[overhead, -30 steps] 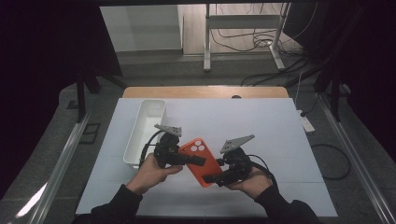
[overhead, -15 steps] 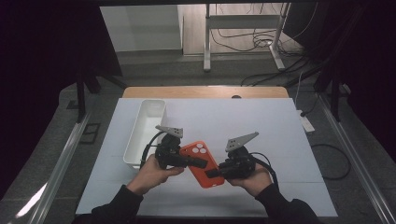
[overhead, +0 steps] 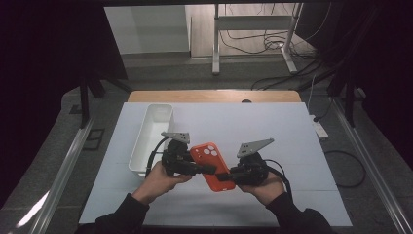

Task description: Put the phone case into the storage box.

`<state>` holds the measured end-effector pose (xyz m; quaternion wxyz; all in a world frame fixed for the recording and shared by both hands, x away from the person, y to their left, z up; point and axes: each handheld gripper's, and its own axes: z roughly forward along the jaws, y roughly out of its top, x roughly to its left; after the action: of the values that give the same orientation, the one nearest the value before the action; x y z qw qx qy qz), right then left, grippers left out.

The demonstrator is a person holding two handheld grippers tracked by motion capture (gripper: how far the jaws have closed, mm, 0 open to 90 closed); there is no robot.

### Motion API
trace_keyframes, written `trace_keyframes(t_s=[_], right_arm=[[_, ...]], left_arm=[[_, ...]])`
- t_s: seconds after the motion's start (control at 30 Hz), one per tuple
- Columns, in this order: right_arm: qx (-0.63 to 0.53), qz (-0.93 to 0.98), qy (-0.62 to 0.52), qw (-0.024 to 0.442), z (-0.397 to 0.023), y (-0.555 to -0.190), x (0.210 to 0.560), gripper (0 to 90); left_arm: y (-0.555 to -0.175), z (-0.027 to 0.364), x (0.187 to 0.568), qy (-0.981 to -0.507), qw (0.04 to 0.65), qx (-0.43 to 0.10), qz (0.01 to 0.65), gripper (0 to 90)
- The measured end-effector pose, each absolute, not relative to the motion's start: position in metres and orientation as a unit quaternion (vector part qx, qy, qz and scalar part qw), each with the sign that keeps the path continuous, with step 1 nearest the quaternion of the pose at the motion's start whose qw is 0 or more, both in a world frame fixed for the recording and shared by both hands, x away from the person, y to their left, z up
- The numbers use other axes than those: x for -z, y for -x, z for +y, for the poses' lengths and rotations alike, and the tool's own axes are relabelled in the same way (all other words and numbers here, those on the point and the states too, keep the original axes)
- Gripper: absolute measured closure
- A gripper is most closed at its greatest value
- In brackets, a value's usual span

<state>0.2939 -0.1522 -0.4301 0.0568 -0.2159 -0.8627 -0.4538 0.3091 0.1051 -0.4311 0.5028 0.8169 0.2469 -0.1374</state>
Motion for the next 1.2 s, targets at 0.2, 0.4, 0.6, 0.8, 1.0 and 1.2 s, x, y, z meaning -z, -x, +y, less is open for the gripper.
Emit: trace_keyframes(t_s=[0.2, 0.4, 0.6, 0.8, 1.0, 1.2], right_arm=[[0.457, -0.859, 0.229, 0.034, -0.157, -0.295, 0.429, 85.0], [0.458, -0.854, 0.245, 0.015, -0.161, -0.296, 0.429, 85.0], [0.457, -0.853, 0.253, -0.006, -0.163, -0.296, 0.427, 85.0], [0.456, -0.851, 0.26, -0.019, -0.164, -0.296, 0.427, 85.0], [0.452, -0.852, 0.263, -0.029, -0.162, -0.294, 0.427, 85.0], [0.451, -0.853, 0.261, -0.032, -0.16, -0.294, 0.428, 84.9]], left_arm=[[-0.31, 0.109, 0.429, -0.823, 0.486, 0.103, 0.274, 36.1], [-0.31, 0.113, 0.426, -0.825, 0.478, 0.056, 0.295, 20.4], [-0.31, 0.114, 0.424, -0.826, 0.468, 0.02, 0.314, 7.3], [-0.309, 0.113, 0.423, -0.83, 0.445, -0.018, 0.337, 0.6], [-0.308, 0.112, 0.423, -0.829, 0.431, -0.032, 0.356, 0.1], [-0.307, 0.11, 0.423, -0.831, 0.432, -0.02, 0.35, 0.1]])
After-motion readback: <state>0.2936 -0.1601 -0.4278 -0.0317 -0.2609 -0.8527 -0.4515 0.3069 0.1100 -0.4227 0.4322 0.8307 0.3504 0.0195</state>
